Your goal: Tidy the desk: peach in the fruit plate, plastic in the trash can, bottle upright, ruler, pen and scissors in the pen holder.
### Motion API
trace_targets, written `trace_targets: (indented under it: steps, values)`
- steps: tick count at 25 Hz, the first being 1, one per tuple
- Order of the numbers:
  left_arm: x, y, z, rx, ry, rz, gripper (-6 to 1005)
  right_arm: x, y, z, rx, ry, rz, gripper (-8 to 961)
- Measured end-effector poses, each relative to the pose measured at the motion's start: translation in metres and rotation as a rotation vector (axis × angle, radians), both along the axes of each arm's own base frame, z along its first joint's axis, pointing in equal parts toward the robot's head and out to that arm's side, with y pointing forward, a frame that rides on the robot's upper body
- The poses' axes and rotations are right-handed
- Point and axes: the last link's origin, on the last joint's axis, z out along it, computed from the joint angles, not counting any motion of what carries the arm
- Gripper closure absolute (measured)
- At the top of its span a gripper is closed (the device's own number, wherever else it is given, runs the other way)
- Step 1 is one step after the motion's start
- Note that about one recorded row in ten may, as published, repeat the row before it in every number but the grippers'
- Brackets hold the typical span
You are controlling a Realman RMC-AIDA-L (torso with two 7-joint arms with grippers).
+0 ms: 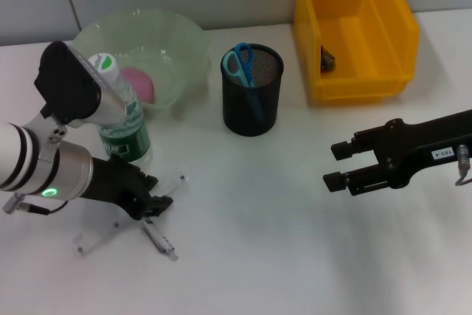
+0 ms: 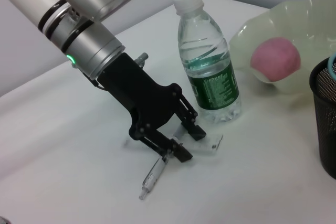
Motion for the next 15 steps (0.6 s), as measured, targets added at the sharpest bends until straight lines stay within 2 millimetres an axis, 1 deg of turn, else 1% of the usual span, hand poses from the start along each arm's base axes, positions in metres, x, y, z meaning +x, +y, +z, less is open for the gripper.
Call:
trace_targets:
  steps: [4, 8, 9, 12, 15]
  values:
    - [-0.001, -0.001, 0.001, -0.001, 0.008, 0.003, 549, 0.000, 0.000, 0.000, -0.002, 0.002, -0.008, 260]
    - [0.003, -0.002, 0.004, -0.009, 0.001, 0.002, 604, -0.001, 0.000, 0.000, -0.003, 0.003, -0.009, 260]
    - [0.005, -0.002, 0.006, -0.013, -0.002, 0.002, 604, -0.001, 0.000, 0.000, -0.003, 0.003, -0.008, 260]
    - [0.013, -0.005, 0.017, -0.025, -0.023, 0.011, 604, -0.001, 0.001, 0.000, -0.004, 0.003, -0.008, 260]
    - [0.024, -0.004, 0.037, -0.007, -0.101, 0.044, 604, -0.003, 0.001, -0.001, -0.006, 0.006, -0.004, 260]
